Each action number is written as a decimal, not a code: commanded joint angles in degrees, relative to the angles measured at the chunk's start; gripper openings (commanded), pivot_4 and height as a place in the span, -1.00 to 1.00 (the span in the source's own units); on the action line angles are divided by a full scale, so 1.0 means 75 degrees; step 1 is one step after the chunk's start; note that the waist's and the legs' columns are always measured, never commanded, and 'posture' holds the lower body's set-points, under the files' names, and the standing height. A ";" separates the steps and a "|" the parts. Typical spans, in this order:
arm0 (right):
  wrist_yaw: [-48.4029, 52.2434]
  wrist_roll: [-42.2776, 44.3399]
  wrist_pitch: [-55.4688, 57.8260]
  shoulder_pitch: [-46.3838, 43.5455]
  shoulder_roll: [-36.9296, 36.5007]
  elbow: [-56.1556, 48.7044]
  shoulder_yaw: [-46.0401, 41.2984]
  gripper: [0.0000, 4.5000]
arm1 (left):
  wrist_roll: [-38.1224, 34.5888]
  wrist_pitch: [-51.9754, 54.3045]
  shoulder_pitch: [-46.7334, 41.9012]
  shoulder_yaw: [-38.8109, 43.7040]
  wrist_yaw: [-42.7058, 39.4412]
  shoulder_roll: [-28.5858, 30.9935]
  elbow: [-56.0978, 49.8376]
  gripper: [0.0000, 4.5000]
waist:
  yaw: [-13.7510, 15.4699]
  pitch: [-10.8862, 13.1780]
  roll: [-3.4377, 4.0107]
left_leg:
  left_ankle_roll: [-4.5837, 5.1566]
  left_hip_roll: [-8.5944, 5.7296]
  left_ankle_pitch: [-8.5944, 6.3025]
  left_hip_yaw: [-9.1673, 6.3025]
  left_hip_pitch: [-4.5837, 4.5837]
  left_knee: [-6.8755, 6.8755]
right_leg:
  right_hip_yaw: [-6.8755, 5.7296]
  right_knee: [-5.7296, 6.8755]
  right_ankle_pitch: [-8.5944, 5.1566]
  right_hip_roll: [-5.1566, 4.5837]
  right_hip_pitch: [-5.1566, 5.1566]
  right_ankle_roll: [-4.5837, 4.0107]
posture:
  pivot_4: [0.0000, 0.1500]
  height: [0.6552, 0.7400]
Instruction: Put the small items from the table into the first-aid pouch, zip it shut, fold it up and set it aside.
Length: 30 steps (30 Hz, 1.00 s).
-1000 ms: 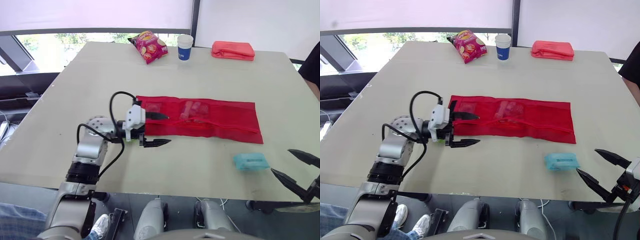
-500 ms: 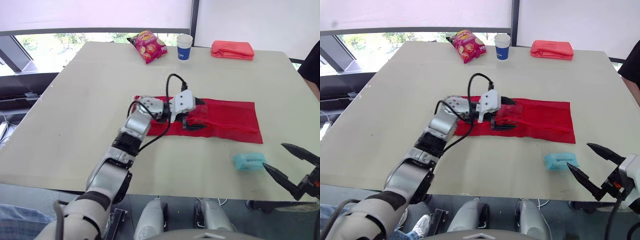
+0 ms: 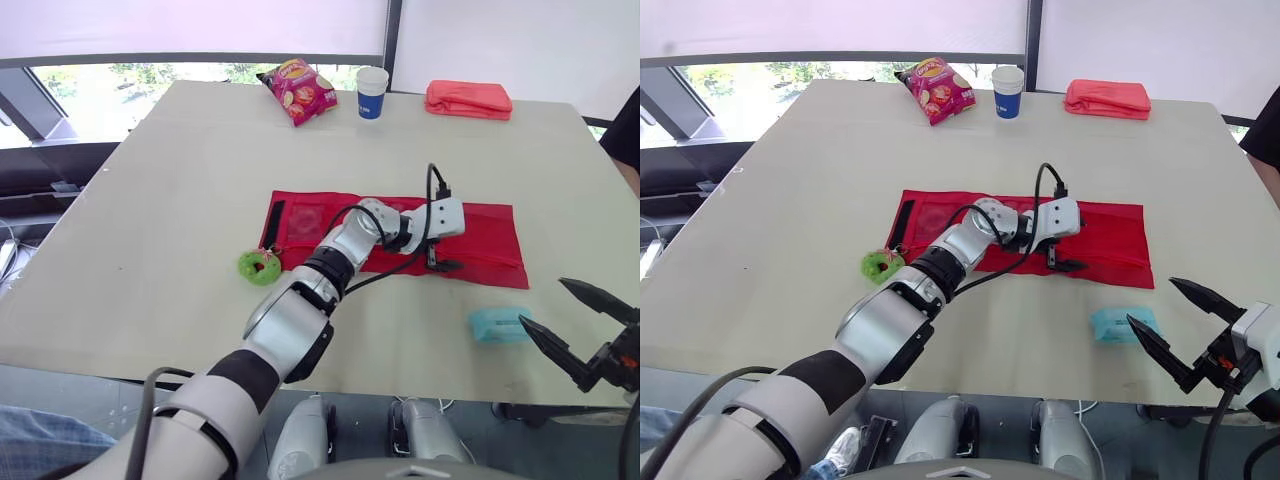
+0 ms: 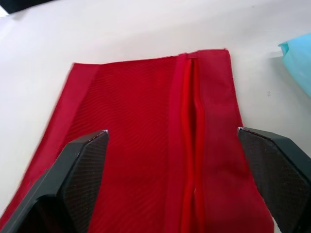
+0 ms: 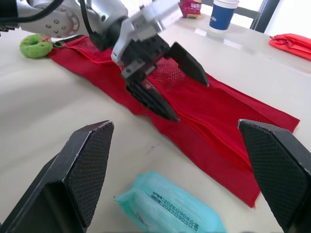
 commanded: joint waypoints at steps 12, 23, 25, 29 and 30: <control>-0.0179 -0.0180 -0.0300 -0.0153 0.0037 -0.0146 0.0169 1.00 | 0.0318 0.0769 0.0377 0.0472 0.0304 0.0462 0.0788 -0.39 | -0.0048 -0.0008 0.0007 | 0.0000 0.0014 0.0000 0.0003 0.0018 0.0001 | 0.0002 0.0003 0.0001 0.0006 0.0005 0.0000 | 1.00 1.00; -0.0079 -0.0268 -0.0295 -0.0386 -0.0058 -0.0099 0.0624 1.00 | -0.0227 0.2172 0.2462 0.0856 -0.0854 0.2466 -0.3069 -0.96 | -0.0389 -0.0011 0.0004 | -0.0002 0.0033 0.0000 0.0007 0.0065 -0.0008 | 0.0056 0.0053 -0.0001 0.0027 0.0001 -0.0007 | 1.00 1.00; -0.0037 -0.0256 -0.0308 -0.0379 -0.0079 -0.0073 0.0603 1.00 | -0.0326 0.2540 0.2849 0.0875 -0.1072 0.2811 -0.3957 -0.96 | -0.0407 -0.0012 0.0006 | -0.0002 0.0038 0.0000 0.0008 0.0068 -0.0008 | 0.0060 0.0061 -0.0006 0.0025 -0.0001 -0.0014 | 1.00 1.00; 0.0009 -0.0267 -0.0328 -0.0405 -0.0116 -0.0024 0.0609 1.00 | -0.0732 0.3489 0.3588 0.1063 -0.1489 0.3674 -0.5982 -0.96 | -0.0383 -0.0015 0.0011 | -0.0006 0.0049 0.0001 0.0023 0.0085 -0.0010 | 0.0081 0.0090 -0.0017 0.0024 -0.0010 -0.0033 | 1.00 1.00; -0.0014 -0.0285 -0.0316 -0.0434 -0.0120 -0.0032 0.0654 1.00 | -0.0911 0.3693 0.3705 0.1100 -0.1638 0.3821 -0.6374 -0.96 | -0.0372 -0.0015 0.0011 | -0.0006 0.0049 0.0001 0.0019 0.0085 -0.0010 | 0.0083 0.0092 -0.0018 0.0025 -0.0010 -0.0035 | 1.00 1.00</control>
